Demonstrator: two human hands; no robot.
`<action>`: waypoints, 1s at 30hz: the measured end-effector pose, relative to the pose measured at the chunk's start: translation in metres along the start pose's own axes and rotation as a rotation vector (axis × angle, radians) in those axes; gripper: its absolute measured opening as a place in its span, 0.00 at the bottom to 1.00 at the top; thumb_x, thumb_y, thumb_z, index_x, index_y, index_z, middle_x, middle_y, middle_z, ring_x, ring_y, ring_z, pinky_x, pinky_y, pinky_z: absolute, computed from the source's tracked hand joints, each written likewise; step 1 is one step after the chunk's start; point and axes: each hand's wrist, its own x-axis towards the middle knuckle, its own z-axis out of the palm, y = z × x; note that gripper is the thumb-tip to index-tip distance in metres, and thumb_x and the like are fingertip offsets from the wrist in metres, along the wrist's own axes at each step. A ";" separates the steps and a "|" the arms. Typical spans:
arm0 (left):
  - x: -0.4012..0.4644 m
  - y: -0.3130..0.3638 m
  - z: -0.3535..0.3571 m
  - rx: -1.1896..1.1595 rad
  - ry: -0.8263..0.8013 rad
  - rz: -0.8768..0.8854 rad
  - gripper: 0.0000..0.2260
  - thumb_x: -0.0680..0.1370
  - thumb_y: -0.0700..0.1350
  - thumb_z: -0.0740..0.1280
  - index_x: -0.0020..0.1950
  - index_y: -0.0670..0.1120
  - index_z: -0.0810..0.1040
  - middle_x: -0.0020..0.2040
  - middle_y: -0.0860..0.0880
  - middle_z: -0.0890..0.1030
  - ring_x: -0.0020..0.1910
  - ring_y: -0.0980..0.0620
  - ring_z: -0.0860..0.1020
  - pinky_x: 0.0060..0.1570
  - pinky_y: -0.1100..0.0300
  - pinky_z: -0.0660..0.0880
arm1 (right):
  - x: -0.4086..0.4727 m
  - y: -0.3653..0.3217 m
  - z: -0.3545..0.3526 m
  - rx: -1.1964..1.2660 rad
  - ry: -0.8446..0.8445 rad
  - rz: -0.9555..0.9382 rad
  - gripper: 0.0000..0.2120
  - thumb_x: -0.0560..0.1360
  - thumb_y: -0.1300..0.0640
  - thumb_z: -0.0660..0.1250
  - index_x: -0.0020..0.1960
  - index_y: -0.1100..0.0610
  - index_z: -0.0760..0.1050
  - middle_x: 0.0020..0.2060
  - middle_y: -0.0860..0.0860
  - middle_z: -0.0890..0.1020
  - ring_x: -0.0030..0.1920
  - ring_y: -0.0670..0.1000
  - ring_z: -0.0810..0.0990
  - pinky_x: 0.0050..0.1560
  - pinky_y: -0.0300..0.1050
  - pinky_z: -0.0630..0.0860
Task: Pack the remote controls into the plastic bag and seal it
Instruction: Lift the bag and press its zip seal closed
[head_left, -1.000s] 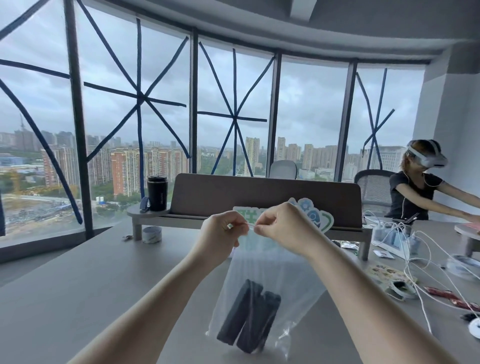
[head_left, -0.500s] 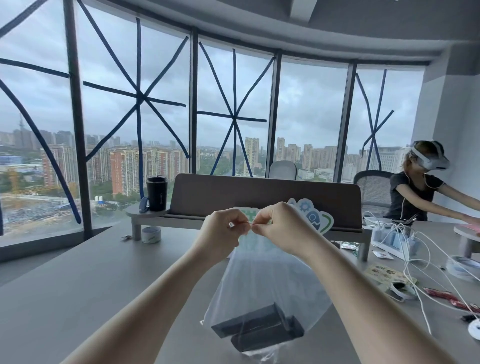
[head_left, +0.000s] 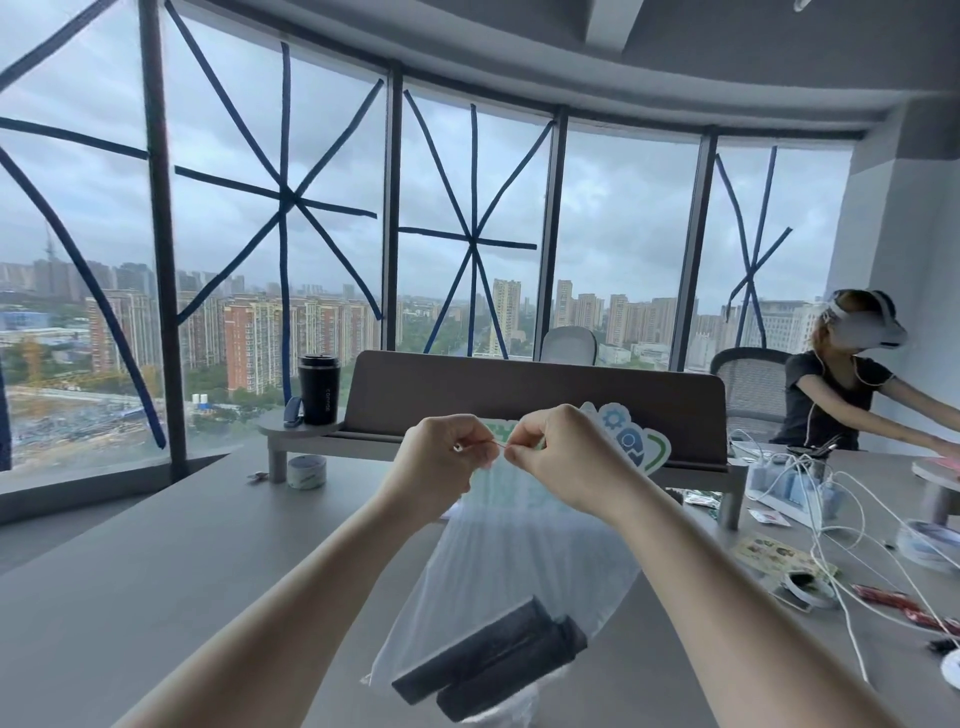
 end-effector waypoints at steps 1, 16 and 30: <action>0.000 0.000 0.000 -0.005 0.000 -0.002 0.05 0.73 0.39 0.69 0.36 0.42 0.81 0.30 0.51 0.79 0.21 0.55 0.69 0.23 0.68 0.68 | 0.000 0.000 0.001 0.033 -0.008 0.006 0.08 0.75 0.53 0.70 0.39 0.53 0.83 0.26 0.43 0.76 0.29 0.42 0.72 0.34 0.43 0.71; -0.004 -0.005 0.003 0.079 0.132 0.027 0.07 0.71 0.36 0.69 0.34 0.44 0.79 0.32 0.49 0.79 0.26 0.59 0.70 0.28 0.70 0.66 | -0.008 0.001 0.011 -0.017 -0.096 -0.020 0.09 0.80 0.51 0.61 0.44 0.51 0.75 0.37 0.45 0.77 0.41 0.50 0.76 0.41 0.47 0.71; 0.003 -0.034 -0.048 0.119 0.434 0.036 0.06 0.73 0.35 0.67 0.37 0.41 0.80 0.33 0.50 0.79 0.33 0.61 0.74 0.32 0.74 0.66 | -0.035 0.028 0.013 -0.237 -0.064 -0.031 0.12 0.82 0.50 0.56 0.49 0.53 0.75 0.49 0.47 0.80 0.48 0.55 0.77 0.48 0.47 0.66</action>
